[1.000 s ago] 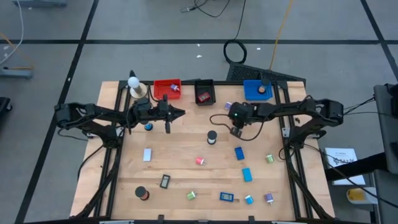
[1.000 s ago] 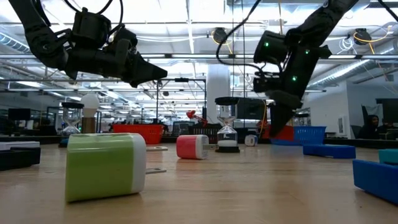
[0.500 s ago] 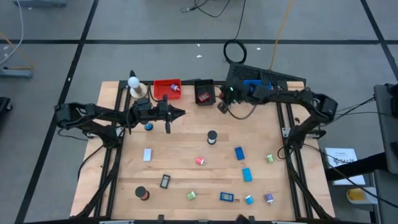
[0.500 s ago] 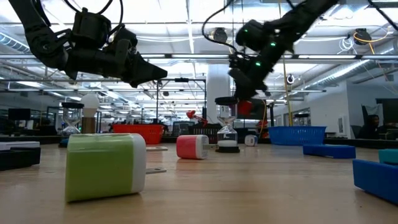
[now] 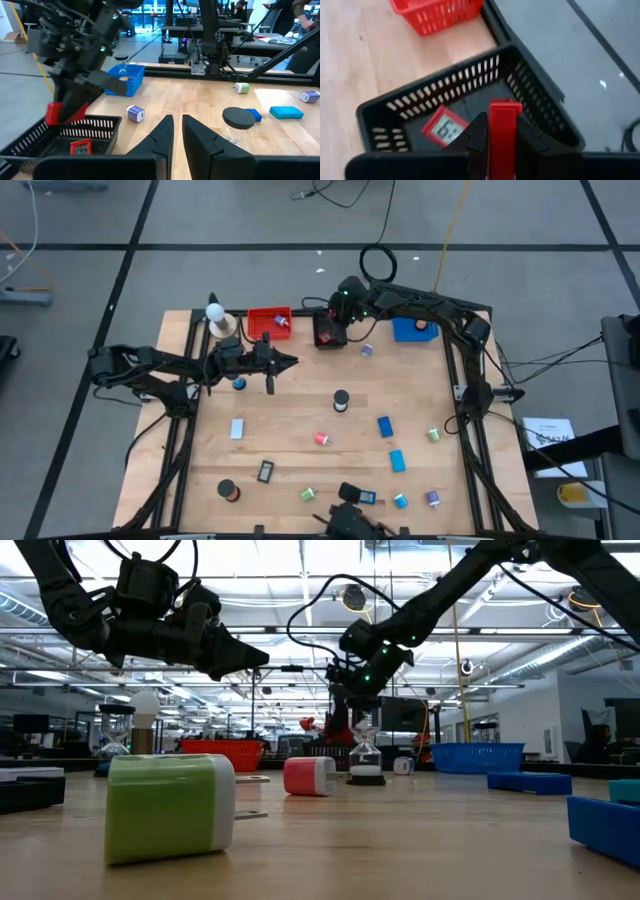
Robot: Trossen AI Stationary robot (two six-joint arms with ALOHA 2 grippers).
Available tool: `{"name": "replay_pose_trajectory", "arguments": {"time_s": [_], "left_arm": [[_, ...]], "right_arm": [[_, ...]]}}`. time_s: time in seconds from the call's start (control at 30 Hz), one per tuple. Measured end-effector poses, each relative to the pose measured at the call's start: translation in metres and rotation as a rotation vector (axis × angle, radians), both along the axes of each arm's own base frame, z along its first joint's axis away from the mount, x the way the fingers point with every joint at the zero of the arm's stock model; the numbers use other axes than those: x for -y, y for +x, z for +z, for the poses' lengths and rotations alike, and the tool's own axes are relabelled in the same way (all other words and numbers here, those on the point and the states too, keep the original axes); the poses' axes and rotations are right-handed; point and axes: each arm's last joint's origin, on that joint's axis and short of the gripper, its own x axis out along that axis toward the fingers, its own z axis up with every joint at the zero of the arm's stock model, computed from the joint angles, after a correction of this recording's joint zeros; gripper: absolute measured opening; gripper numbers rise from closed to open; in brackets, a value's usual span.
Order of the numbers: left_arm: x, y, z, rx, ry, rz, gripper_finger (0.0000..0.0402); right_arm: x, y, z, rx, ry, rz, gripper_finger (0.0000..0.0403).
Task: Pick & Place Office items
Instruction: Put the red digital timer into the black bin
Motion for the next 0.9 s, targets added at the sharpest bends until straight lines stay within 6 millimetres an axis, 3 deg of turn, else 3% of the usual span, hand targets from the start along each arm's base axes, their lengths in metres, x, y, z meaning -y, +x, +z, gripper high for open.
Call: {"name": "replay_pose_trajectory", "arguments": {"time_s": [0.37, 0.53, 0.9], "left_arm": [[0.000, 0.000, 0.000, 0.000, 0.000, 0.000, 0.0047], [0.000, 0.000, 0.000, 0.000, 0.000, 0.000, 0.0047], [0.000, 0.000, 0.000, 0.000, 0.000, 0.000, 0.0047]], "right_arm": [[0.003, 0.001, -0.006, 0.014, -0.010, 0.080, 0.0043], [0.005, 0.003, -0.019, -0.011, -0.008, 0.093, 0.0046], [0.006, 0.005, -0.014, 0.024, -0.024, 0.083, 0.0083]]}}
